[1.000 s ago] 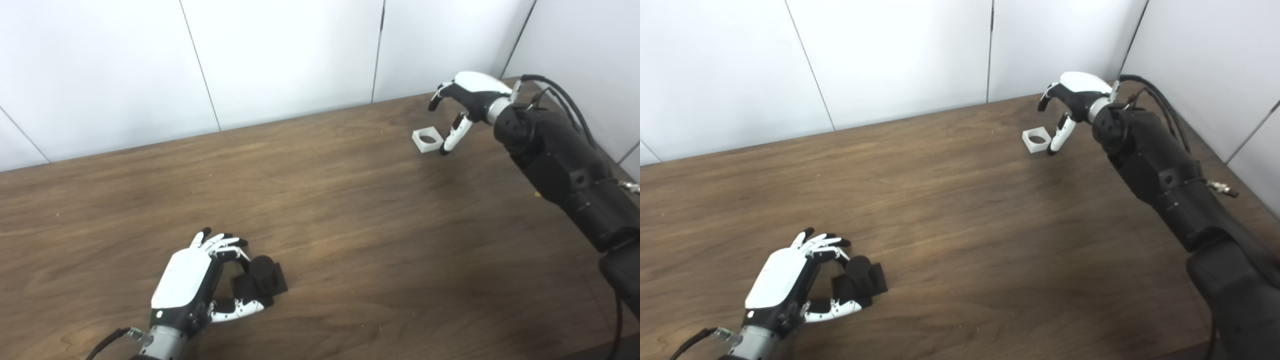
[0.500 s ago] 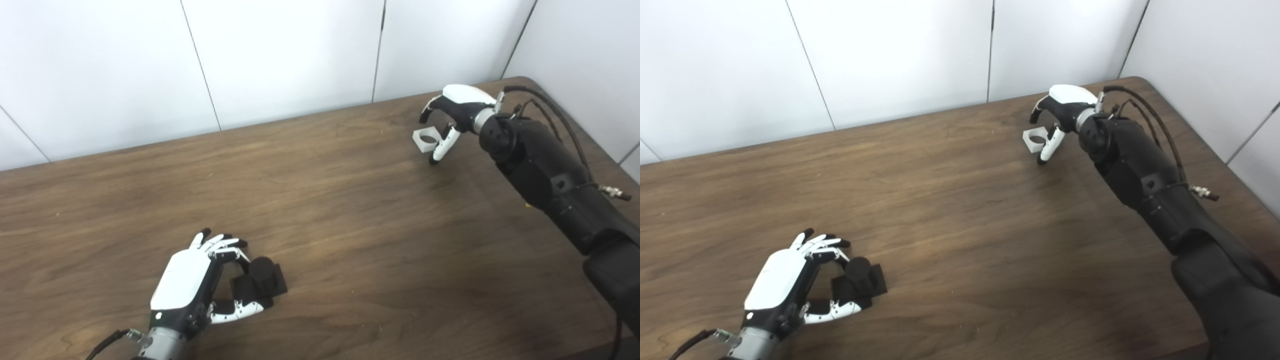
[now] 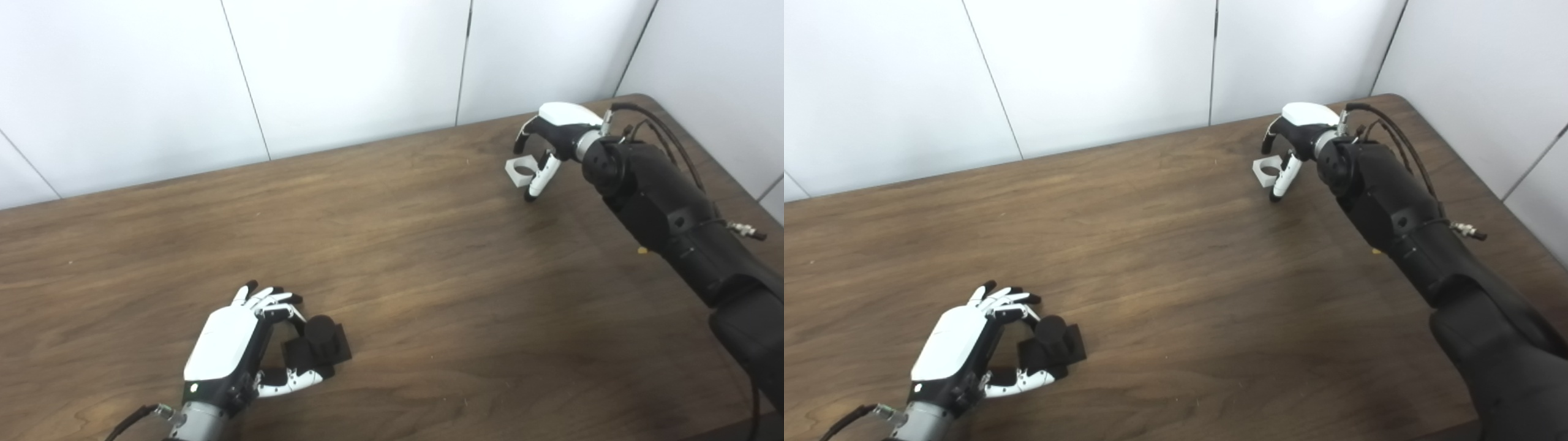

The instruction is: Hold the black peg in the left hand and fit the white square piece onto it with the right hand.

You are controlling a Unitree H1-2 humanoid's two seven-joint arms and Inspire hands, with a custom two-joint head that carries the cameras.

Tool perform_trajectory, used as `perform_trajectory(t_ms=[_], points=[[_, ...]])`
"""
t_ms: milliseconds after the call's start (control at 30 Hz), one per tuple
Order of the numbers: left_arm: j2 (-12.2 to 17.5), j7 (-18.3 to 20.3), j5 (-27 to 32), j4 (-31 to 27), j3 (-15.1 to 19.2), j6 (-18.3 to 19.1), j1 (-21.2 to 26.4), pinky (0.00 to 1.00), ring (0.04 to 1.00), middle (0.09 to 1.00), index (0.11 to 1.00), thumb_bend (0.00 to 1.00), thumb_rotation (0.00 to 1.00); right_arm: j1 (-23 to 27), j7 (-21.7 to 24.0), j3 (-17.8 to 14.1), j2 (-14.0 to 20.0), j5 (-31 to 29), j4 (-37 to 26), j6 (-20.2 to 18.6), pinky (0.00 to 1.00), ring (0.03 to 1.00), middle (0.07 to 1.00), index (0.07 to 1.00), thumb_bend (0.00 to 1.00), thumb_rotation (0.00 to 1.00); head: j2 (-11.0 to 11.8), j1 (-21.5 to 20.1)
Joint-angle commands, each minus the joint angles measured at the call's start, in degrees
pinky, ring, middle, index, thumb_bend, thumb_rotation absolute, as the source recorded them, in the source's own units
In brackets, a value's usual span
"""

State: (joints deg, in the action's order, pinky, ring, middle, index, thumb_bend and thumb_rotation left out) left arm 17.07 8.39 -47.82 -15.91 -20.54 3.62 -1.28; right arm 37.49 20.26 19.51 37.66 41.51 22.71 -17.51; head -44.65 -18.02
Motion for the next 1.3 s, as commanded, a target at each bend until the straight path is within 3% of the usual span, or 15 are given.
perform_trajectory(t_ms=[0, 333, 367, 467, 633, 800, 933, 1267], points=[[0.81, 1.7, -0.98, -0.39, -0.04, 0.44, -1.2, 1.0, 0.881, 0.787, 0.487, 0.52, 0.05, 1.96, -0.35, -0.71, 1.99, 0.87, -1.36, -0.01, 1.0, 0.959, 0.883, 0.648, 0.89, 0.12, -0.08, -0.06], [0.69, 2.27, -1.03, -0.84, 0.23, 0.57, -1.45, 1.0, 0.884, 0.787, 0.487, 0.52, 0.05, 2.28, 0.24, -0.36, 1.96, 0.69, -0.93, 0.64, 1.0, 0.96, 0.869, 0.597, 0.87, 0.11, -0.43, 0.15], [0.67, 2.15, -1.04, -0.82, 0.31, 0.45, -1.51, 1.0, 0.884, 0.788, 0.487, 0.52, 0.05, 2.31, 0.29, -0.3, 1.92, 0.57, -0.83, 0.97, 1.0, 0.96, 0.866, 0.534, 0.67, 0.13, -0.37, 0.11], [0.66, 1.94, -1.23, -0.76, 0.41, 0.24, -1.59, 1.0, 0.881, 0.787, 0.487, 0.52, 0.05, 2.4, 0.29, -0.22, 1.8, 0.38, -0.27, 1.5, 1.0, 0.962, 0.85, 0.493, 0.54, 0.14, -0.37, 0.11], [0.54, 2.1, -1.39, -0.9, 0.54, 0.45, -1.64, 1.0, 0.882, 0.788, 0.487, 0.52, 0.05, 2.18, 1.59, 0.09, 1.93, 0.88, -0.65, 0.32, 0.88, 0.906, 0.819, 0.486, 0.53, 0.13, -0.22, -0.06], [0.53, 2.44, -1.52, -0.98, 0.61, 0.56, -1.59, 1.0, 0.886, 0.789, 0.487, 0.52, 0.05, 1.6, 3.06, 0.3, 2.17, 1.15, -0.98, -0.91, 0.84, 0.882, 0.801, 0.485, 0.52, 0.13, -0.27, -0.22], [0.51, 2.36, -1.58, -0.93, 0.65, 0.5, -1.58, 1.0, 0.887, 0.79, 0.487, 0.52, 0.05, 1.13, 3.9, 0.05, 2.2, 0.89, -1.29, -1.6, 0.85, 0.879, 0.793, 0.485, 0.52, 0.13, -0.27, -0.22], [0.22, 1.75, -1.66, -0.09, 0.51, -0.09, -1.38, 1.0, 0.883, 0.786, 0.487, 0.52, 0.05, -0.98, 3.81, 0.13, 3.18, 0.44, -3.6, 0.98, 0.91, 0.926, 0.798, 0.485, 0.52, 0.13, 0.05, 0.67]])
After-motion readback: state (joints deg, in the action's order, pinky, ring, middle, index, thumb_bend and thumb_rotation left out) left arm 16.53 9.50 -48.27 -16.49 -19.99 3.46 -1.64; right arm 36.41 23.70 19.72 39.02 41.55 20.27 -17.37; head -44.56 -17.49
